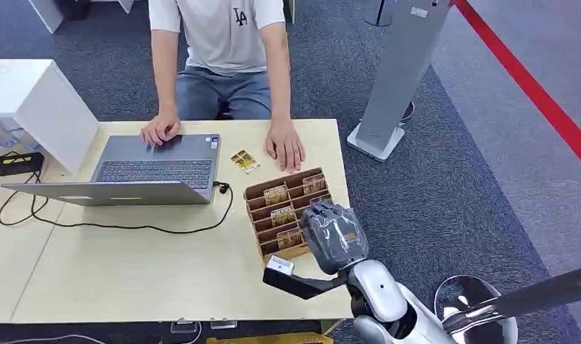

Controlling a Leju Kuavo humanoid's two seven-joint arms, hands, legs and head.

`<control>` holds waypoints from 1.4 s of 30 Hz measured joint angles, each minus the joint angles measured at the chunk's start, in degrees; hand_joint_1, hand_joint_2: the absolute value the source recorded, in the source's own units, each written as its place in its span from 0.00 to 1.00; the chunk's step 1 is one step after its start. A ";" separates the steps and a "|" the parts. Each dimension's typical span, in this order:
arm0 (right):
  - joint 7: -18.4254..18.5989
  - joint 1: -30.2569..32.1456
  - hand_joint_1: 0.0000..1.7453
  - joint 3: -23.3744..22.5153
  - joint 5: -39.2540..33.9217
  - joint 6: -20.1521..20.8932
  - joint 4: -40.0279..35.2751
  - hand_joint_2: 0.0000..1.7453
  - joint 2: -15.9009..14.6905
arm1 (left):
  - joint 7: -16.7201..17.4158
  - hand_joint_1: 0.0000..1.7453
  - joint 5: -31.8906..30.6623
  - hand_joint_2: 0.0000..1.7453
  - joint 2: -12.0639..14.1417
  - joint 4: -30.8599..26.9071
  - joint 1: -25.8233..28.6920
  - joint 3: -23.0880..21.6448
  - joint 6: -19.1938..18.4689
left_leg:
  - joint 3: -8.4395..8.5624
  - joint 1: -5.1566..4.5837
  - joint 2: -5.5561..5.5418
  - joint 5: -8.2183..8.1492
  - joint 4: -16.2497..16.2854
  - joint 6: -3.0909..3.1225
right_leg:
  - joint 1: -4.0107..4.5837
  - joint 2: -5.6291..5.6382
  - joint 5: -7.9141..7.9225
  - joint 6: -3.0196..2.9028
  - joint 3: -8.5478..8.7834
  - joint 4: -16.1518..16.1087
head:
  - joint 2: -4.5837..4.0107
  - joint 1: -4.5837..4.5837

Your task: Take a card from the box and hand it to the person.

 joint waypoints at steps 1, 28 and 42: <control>0.00 -0.05 0.56 0.26 0.02 0.06 0.55 1.00 0.26 | 0.13 0.00 0.00 0.00 0.00 0.00 -0.11 -0.22 -0.07 | 0.00 0.00 0.00 0.00 0.00 0.00 | 0.00 0.00 0.00 0.00 0.00 0.00 | 0.00 -0.04; 0.02 -3.15 0.47 3.54 -1.75 -1.55 14.99 1.00 3.67 | 0.55 0.00 -0.07 0.00 0.20 0.00 -1.09 -2.21 -0.87 | -0.01 0.00 0.00 0.00 0.00 0.00 | 0.00 0.00 0.00 0.00 -0.01 0.01 | 0.00 -0.02; -0.39 -3.87 0.54 3.74 -2.45 -2.36 16.50 1.00 4.17 | 0.55 0.00 0.20 0.00 0.24 0.00 -1.10 -2.36 -0.92 | 0.02 0.00 0.01 0.00 0.00 0.00 | 0.00 0.01 0.00 0.00 0.00 0.01 | 0.00 -0.04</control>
